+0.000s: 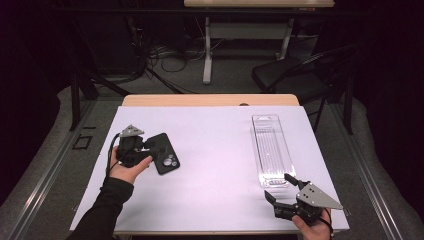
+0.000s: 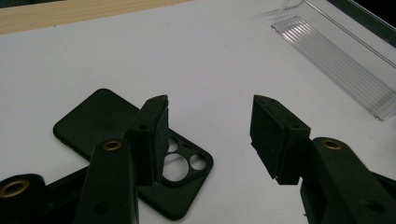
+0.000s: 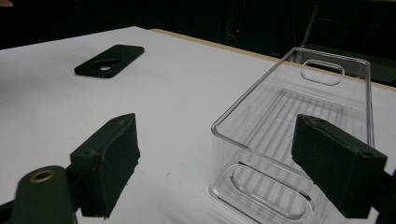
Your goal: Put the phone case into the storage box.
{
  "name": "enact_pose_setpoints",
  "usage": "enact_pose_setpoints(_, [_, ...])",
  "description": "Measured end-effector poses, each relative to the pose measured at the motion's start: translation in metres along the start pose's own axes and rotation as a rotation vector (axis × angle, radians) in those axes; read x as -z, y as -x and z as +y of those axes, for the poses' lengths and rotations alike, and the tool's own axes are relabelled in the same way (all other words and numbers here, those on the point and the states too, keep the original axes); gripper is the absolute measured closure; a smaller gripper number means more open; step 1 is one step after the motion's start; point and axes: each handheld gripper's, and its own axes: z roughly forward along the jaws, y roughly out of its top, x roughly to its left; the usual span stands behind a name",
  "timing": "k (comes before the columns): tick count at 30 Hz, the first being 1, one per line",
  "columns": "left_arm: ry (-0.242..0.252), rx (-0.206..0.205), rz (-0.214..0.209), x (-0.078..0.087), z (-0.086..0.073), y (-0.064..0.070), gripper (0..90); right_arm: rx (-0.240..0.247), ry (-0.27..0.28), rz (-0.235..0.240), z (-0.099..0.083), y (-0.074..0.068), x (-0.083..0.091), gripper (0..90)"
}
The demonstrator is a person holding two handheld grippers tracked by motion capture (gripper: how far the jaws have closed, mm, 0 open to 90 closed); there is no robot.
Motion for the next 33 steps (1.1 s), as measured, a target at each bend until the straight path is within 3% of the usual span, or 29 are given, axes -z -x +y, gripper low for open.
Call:
enact_pose_setpoints(6, [-0.048,0.017,0.039,-0.012,0.02,-0.009,52.1,0.001,0.0,0.0,0.0,0.0,0.0,14.4])
enact_pose_setpoints(11, [-0.086,0.063,0.072,-0.027,0.036,-0.021,57.2,-0.004,-0.001,0.003,-0.001,0.001,-0.001,14.4])
enact_pose_setpoints(15, [-0.085,0.1,0.095,-0.038,0.044,-0.033,63.5,-0.003,-0.009,0.008,-0.001,0.001,-0.001,14.4])
enact_pose_setpoints(22, [-0.13,0.141,0.155,-0.062,0.045,-0.054,74.1,-0.008,-0.015,0.009,-0.003,0.002,-0.003,14.4])
enact_pose_setpoints(33, [-0.152,0.173,0.185,-0.086,0.043,-0.073,86.8,-0.011,-0.029,0.012,-0.005,0.003,-0.005,14.5])
